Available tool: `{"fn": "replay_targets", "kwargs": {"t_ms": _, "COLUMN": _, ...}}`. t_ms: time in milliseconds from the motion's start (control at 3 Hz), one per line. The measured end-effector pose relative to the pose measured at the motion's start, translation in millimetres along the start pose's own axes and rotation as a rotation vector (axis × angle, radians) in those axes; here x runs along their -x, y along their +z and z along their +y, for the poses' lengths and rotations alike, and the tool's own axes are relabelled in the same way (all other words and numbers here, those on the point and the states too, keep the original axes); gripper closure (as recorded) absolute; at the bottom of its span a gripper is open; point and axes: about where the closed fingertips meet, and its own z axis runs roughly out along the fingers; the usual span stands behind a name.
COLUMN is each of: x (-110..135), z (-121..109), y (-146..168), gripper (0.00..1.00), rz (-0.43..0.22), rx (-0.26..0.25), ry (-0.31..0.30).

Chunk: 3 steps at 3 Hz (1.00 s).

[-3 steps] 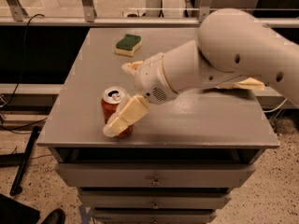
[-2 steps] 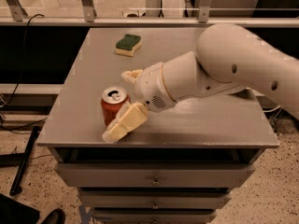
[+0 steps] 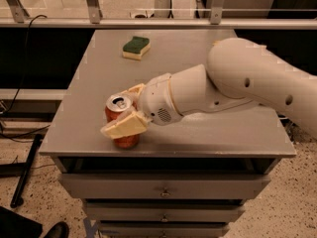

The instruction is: Pick coke can

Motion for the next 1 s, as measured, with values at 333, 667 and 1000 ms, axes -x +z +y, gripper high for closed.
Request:
{"fn": "replay_targets", "kwargs": {"t_ms": 333, "x": 17, "z": -6, "y": -18, "gripper": 0.72, "rz": -0.031, "rx": -0.029, "ry": -0.018}}
{"fn": "replay_targets", "kwargs": {"t_ms": 667, "x": 56, "z": -29, "y": -52, "gripper": 1.00, "rz": -0.099, "rx": -0.073, "ry": -0.086}}
{"fn": "replay_targets", "kwargs": {"t_ms": 1000, "x": 99, "z": -54, "y": -86, "gripper": 1.00, "rz": -0.155, "rx": -0.127, "ry": -0.159}}
